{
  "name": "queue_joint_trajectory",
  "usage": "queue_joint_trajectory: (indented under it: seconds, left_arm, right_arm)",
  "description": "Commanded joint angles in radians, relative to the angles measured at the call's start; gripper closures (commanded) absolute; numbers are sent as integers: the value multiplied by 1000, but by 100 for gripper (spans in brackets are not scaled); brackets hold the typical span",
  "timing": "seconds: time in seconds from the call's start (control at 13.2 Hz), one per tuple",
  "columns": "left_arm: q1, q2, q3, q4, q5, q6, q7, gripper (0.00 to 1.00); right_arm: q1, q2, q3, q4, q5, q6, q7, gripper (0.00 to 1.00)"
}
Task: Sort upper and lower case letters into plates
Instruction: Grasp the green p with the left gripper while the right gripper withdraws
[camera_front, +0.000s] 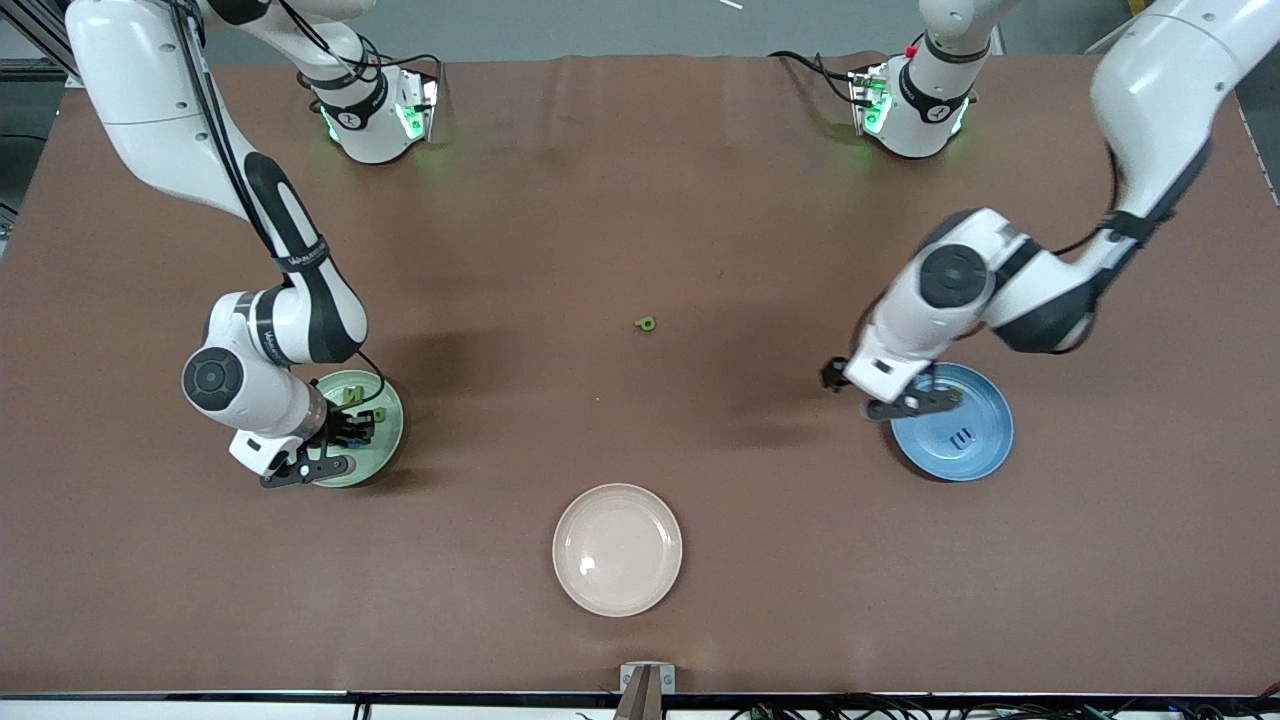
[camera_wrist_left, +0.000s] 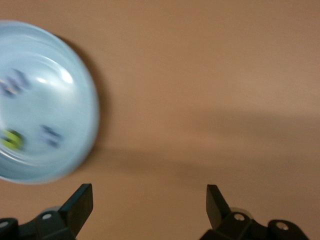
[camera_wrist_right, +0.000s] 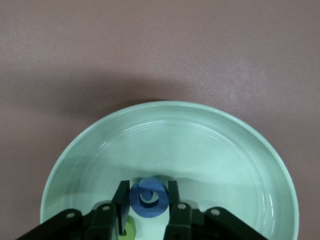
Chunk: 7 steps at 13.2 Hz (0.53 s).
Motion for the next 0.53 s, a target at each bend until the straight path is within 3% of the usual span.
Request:
queue_joint_trajectory:
  seconds: [0.0,0.23,0.46]
  left_arm:
    - [-167,30,22,53,-14,-22,-142,0]
    - [-397,39,125,113,-14,-12,-294,0]
    - [-634,108,259,227,-16,11,-443,0]
  right_arm:
    - [-24,11,14,19,3,-12,-11,1]
    - [-22,-6,15,49,5,-70,-7,0]
    - [-19,-51,15,147,8,-315,33,0]
